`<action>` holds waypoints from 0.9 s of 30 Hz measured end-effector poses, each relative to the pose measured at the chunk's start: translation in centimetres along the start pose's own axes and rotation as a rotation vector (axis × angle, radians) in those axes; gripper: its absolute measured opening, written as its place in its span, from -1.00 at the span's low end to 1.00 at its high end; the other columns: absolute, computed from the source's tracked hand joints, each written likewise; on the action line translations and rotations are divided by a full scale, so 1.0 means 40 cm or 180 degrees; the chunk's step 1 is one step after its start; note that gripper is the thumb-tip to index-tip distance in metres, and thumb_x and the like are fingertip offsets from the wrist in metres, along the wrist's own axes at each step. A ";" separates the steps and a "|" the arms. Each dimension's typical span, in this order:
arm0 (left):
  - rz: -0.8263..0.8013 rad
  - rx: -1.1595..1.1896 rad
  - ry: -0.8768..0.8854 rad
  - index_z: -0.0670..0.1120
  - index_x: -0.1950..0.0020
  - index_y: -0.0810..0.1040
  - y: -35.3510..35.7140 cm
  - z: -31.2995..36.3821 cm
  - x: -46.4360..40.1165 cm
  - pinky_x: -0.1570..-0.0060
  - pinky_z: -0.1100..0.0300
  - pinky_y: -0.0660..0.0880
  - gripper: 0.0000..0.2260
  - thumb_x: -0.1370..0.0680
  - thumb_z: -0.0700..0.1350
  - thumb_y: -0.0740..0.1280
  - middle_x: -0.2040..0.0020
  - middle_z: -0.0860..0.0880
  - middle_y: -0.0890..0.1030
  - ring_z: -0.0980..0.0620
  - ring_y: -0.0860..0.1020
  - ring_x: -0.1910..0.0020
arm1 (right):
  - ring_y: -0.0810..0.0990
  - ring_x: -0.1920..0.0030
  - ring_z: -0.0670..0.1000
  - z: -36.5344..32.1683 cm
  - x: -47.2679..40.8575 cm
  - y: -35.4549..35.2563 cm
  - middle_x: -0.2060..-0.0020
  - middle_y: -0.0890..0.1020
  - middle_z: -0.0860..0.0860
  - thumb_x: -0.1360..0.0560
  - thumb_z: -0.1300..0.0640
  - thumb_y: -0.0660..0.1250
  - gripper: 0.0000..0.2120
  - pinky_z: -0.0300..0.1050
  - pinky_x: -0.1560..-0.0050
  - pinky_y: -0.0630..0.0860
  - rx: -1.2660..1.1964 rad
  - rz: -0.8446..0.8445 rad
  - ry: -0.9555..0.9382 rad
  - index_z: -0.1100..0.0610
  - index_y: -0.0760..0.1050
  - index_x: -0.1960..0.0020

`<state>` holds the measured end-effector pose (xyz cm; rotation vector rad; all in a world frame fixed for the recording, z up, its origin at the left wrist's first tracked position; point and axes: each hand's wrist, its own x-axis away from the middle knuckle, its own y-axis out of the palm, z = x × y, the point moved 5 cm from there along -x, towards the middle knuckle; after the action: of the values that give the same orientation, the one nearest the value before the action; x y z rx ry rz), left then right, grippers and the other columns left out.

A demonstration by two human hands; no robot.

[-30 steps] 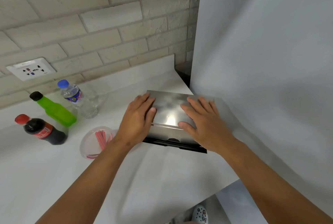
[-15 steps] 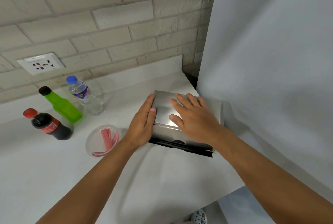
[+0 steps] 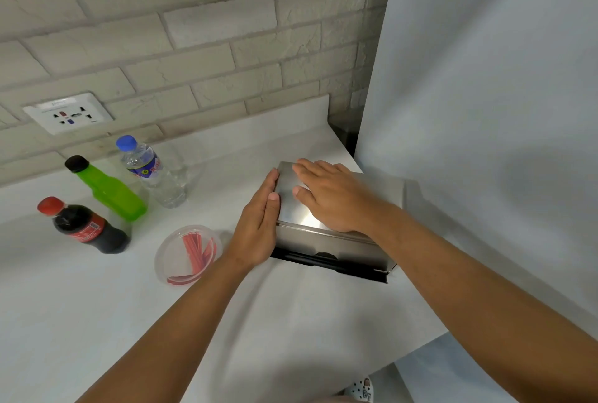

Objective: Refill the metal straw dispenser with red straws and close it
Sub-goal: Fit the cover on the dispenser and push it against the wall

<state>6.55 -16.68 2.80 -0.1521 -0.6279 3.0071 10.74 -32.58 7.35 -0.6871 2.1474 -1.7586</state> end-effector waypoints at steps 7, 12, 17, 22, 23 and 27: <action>-0.0036 -0.0086 0.0056 -0.07 -0.70 0.19 0.001 -0.004 -0.004 -0.61 0.17 0.16 -0.48 -0.75 0.08 0.05 -0.66 0.09 0.27 0.26 0.22 -0.61 | 0.25 -0.60 0.10 0.009 -0.001 0.004 -0.65 0.25 0.09 -0.70 -0.18 -0.04 -0.37 0.07 -0.53 0.18 -0.0261 0.0060 0.0005 0.16 0.17 -0.64; -0.0173 -0.0653 0.0367 -0.09 -0.66 0.25 -0.019 0.021 -0.022 -0.51 0.36 0.22 -0.54 -0.76 -0.03 0.15 -0.59 0.07 0.35 0.32 0.32 -0.51 | 0.43 -0.46 0.21 0.032 0.037 -0.014 -0.49 0.47 0.18 -0.67 -0.11 0.12 -0.46 0.11 -0.42 0.32 -0.0470 0.0167 0.0095 0.21 0.40 -0.50; -0.0469 -0.1500 0.0649 -0.07 -0.64 0.32 -0.025 0.060 -0.049 -0.57 0.25 0.07 -0.51 -0.73 0.06 0.22 -0.69 -0.05 0.20 0.03 0.16 -0.66 | 0.33 -0.51 0.10 0.111 0.112 -0.014 -0.56 0.37 -0.01 -0.58 -0.36 -0.04 -0.31 0.16 -0.48 0.22 -0.0241 0.0065 0.0609 -0.02 0.26 -0.58; -0.0813 -0.2089 0.0871 -0.05 -0.63 0.33 0.029 0.103 -0.064 -0.60 -0.04 0.06 -0.48 -0.71 0.15 0.20 -0.68 -0.11 0.24 -0.22 0.07 -0.67 | 0.27 -0.55 0.15 0.146 0.172 -0.004 -0.56 0.36 -0.03 -0.54 -0.45 -0.16 -0.25 0.23 -0.50 0.15 -0.0168 0.0301 0.1177 -0.08 0.23 -0.57; -0.0768 -0.2101 0.0845 -0.05 -0.63 0.34 0.033 0.104 -0.064 -0.59 -0.05 0.09 -0.47 -0.71 0.15 0.19 -0.67 -0.11 0.26 -0.24 0.08 -0.66 | 0.29 -0.54 0.15 0.140 0.179 -0.001 -0.55 0.38 -0.02 -0.54 -0.44 -0.16 -0.25 0.23 -0.51 0.15 -0.0146 0.0420 0.1221 -0.07 0.26 -0.57; -0.0692 -0.2046 0.0783 -0.02 -0.64 0.33 0.031 0.099 -0.060 -0.53 0.08 0.04 -0.48 -0.71 0.14 0.23 -0.68 -0.07 0.25 -0.21 0.05 -0.67 | 0.35 -0.52 0.13 0.133 0.185 0.000 -0.53 0.45 0.00 -0.53 -0.44 -0.09 -0.23 0.24 -0.52 0.19 -0.0317 0.0726 0.1259 -0.03 0.37 -0.53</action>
<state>8.44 -19.60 6.13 -0.4395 -1.4400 2.4236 7.13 -40.94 6.79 -0.1071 2.4627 -1.7879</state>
